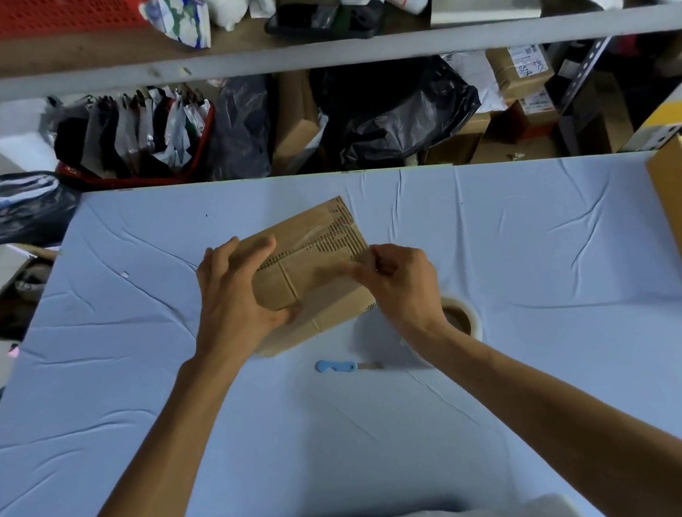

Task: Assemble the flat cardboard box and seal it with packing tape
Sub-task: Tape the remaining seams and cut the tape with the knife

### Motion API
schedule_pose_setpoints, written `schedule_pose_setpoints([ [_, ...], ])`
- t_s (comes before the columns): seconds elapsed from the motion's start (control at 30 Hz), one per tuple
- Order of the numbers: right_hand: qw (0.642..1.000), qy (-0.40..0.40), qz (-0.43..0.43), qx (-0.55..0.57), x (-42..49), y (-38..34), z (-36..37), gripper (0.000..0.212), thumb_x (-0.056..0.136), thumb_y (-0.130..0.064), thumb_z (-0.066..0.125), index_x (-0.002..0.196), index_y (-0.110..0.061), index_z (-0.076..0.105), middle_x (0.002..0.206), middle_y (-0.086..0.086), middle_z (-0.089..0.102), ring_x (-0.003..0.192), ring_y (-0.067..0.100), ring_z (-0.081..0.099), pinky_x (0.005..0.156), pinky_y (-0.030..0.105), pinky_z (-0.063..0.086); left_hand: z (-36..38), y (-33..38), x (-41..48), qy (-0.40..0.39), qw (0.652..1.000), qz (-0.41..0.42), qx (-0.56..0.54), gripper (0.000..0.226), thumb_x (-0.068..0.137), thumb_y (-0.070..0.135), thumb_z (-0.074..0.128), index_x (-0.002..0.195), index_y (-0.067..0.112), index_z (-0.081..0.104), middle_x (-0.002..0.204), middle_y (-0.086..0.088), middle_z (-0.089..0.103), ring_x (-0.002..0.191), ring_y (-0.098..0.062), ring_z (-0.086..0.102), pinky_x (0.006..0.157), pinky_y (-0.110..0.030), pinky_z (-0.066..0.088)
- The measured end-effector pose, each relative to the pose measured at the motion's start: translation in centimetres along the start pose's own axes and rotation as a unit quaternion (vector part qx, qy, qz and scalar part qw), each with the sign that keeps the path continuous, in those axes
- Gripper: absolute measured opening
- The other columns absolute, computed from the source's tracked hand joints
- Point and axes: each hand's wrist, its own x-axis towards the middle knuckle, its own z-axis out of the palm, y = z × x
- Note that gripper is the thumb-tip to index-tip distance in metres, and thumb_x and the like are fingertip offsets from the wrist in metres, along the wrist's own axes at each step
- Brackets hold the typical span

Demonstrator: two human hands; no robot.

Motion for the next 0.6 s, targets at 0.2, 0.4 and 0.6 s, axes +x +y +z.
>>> schedule_pose_setpoints([
  [0.2, 0.998, 0.050, 0.022, 0.010, 0.1, -0.4, -0.4, 0.012, 0.084, -0.024, 0.072, 0.083, -0.015, 0.079, 0.077, 0.008, 0.075, 0.077, 0.031, 0.069, 0.073, 0.045, 0.056, -1.0, -0.4, -0.7, 0.028, 0.998, 0.018, -0.049, 0.097, 0.052, 0.034, 0.091, 0.137, 0.030, 0.046, 0.137, 0.004, 0.036, 0.130, -0.012, 0.034, 0.102, -0.030, 0.042],
  [0.4, 0.992, 0.088, 0.006, 0.092, 2.6, -0.8, -2.9, 0.017, 0.076, 0.000, 0.073, 0.089, -0.010, 0.076, 0.077, -0.002, 0.074, 0.071, 0.009, 0.071, 0.073, 0.027, 0.059, -1.2, -2.0, -0.8, -0.039, 0.973, -0.033, -0.225, 0.117, 0.046, 0.033, 0.091, 0.146, 0.031, 0.029, 0.142, 0.012, 0.033, 0.131, -0.007, 0.037, 0.094, -0.023, 0.047],
  [0.6, 0.992, 0.099, 0.062, 0.054, 5.8, 0.0, -3.1, 0.020, 0.087, -0.003, 0.065, 0.107, -0.004, 0.069, 0.095, 0.012, 0.072, 0.082, 0.019, 0.065, 0.076, 0.029, 0.052, -0.3, -1.2, 0.3, -0.075, 0.985, 0.023, -0.152, 0.117, 0.046, 0.039, 0.092, 0.144, 0.025, 0.029, 0.136, 0.003, 0.034, 0.124, -0.011, 0.040, 0.095, -0.028, 0.046],
])
